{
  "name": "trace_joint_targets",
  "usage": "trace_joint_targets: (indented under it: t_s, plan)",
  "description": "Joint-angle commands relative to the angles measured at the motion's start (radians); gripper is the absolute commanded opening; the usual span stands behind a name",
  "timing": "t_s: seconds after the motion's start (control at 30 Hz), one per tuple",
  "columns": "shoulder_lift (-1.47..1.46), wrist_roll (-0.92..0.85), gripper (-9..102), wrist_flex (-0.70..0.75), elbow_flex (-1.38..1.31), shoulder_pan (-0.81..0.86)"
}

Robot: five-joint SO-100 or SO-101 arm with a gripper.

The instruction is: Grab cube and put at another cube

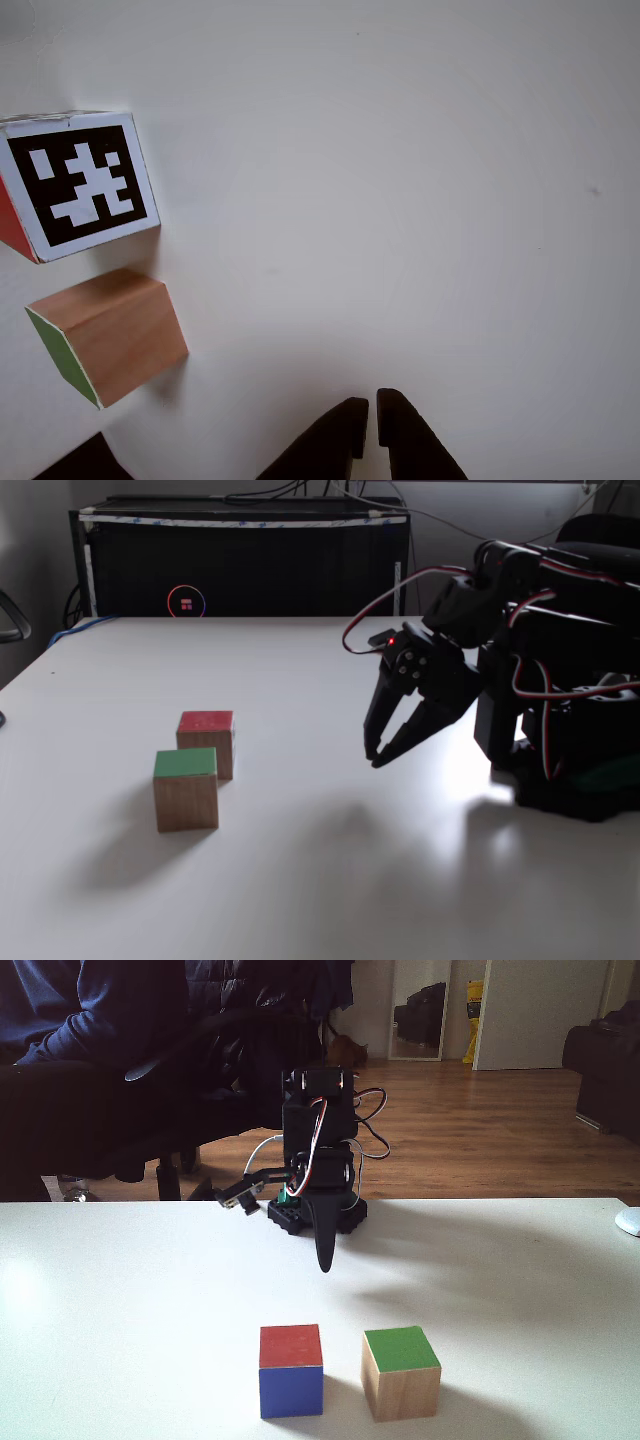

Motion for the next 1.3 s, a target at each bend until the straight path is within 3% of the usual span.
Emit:
trace_joint_targets:
  t_s: [0.0,0.77,0.97,1.27]
  plan:
    - [0.005,0.025,0,0.005,-0.049,-0.006]
    - [-0.003,0.015,0,-0.052,-0.135,-0.008]
    - [-0.497,0.08,0,-0.118,-0.508,-0.091]
    - [-1.023,0.084,23,-0.123,-0.928,-0.164]
